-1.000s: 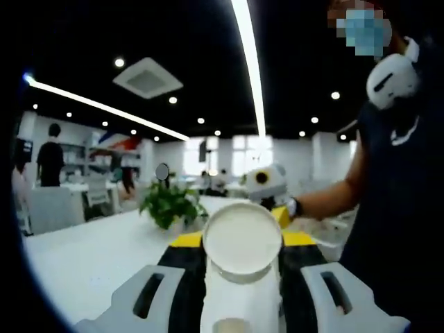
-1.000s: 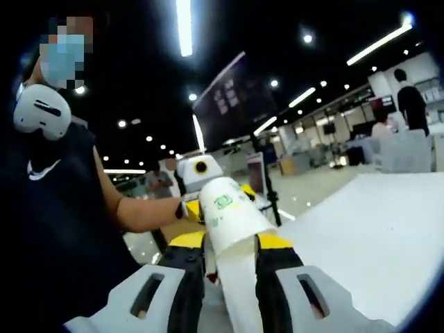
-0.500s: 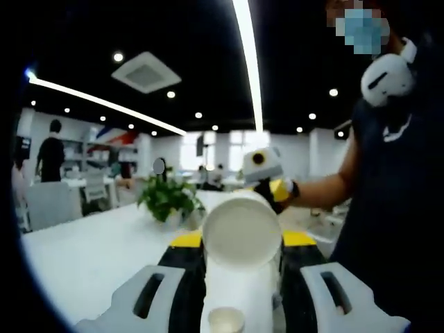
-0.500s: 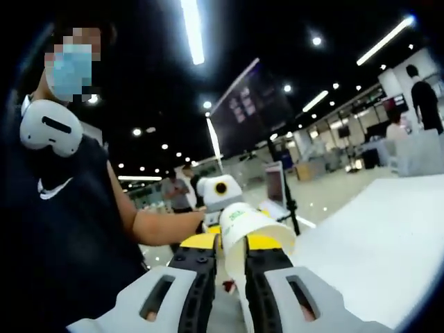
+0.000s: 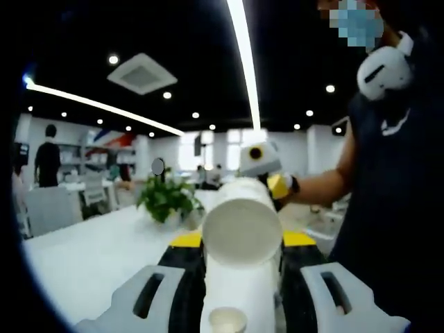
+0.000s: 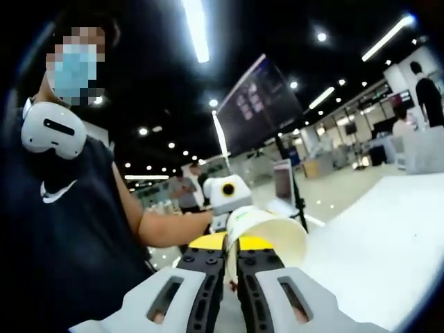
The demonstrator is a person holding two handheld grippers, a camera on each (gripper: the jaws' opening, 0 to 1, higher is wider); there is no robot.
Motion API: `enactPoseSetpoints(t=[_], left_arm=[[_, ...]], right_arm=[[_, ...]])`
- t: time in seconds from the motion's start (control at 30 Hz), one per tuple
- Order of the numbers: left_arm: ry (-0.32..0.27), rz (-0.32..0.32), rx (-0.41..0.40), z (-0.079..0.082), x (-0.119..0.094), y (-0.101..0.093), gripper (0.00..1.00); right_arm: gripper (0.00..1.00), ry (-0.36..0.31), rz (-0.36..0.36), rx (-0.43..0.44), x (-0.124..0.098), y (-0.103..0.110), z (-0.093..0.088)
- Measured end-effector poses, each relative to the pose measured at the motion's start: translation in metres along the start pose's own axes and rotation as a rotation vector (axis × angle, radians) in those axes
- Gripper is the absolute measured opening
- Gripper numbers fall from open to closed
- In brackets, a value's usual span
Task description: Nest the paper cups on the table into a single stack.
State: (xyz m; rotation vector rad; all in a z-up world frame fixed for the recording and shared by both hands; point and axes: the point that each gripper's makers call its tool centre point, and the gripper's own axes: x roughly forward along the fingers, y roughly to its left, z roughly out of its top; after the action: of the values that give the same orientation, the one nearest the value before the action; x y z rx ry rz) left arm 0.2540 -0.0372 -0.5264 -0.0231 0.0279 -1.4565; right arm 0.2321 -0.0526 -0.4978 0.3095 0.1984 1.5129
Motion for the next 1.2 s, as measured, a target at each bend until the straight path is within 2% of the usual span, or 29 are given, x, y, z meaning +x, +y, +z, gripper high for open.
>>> enactPoseSetpoints(t=[0.23, 0.33, 0.43, 0.5, 0.67, 0.7, 0.73, 0.8, 0.9, 1.0, 1.2], left_arm=[[0.015, 0.009, -0.007, -0.003, 0.0, 0.003, 0.34], [0.022, 0.022, -0.013, -0.004, -0.001, 0.006, 0.37], [0.031, 0.053, -0.034, -0.006, -0.002, 0.012, 0.51], [0.057, 0.088, -0.055, -0.011, -0.003, 0.018, 0.6], [0.103, 0.187, -0.078, -0.021, -0.008, 0.035, 0.98], [0.145, 0.224, -0.068, -0.029, -0.014, 0.043, 0.98], [0.168, 0.214, -0.066, -0.033, -0.015, 0.042, 0.99], [0.178, 0.228, -0.085, -0.037, -0.019, 0.044, 0.99], [0.186, 0.272, -0.076, -0.043, -0.027, 0.049, 0.99], [0.199, 0.319, -0.079, -0.049, -0.035, 0.055, 0.99], [0.226, 0.377, -0.074, -0.064, -0.052, 0.058, 0.99]], right_arm=[[0.0, 0.011, 0.014, -0.003, 0.0, 0.004, 0.002], [0.0, 0.021, 0.007, -0.011, 0.0, 0.004, 0.002], [0.0, 0.032, 0.002, -0.017, -0.002, 0.004, 0.004], [0.0, 0.037, -0.007, -0.029, -0.002, 0.004, 0.006], [0.0, 0.099, -0.046, -0.048, -0.004, -0.001, 0.007], [0.0, 0.13, -0.071, -0.065, -0.005, -0.005, 0.005], [0.0, 0.152, -0.087, -0.084, -0.006, -0.008, 0.005], [0.0, 0.189, -0.098, -0.137, -0.006, -0.009, 0.006], [0.0, 0.24, -0.121, -0.152, -0.007, -0.012, 0.009], [0.0, 0.331, -0.165, -0.227, -0.01, -0.022, 0.01], [0.0, 0.464, -0.174, -0.317, -0.008, -0.026, 0.011]])
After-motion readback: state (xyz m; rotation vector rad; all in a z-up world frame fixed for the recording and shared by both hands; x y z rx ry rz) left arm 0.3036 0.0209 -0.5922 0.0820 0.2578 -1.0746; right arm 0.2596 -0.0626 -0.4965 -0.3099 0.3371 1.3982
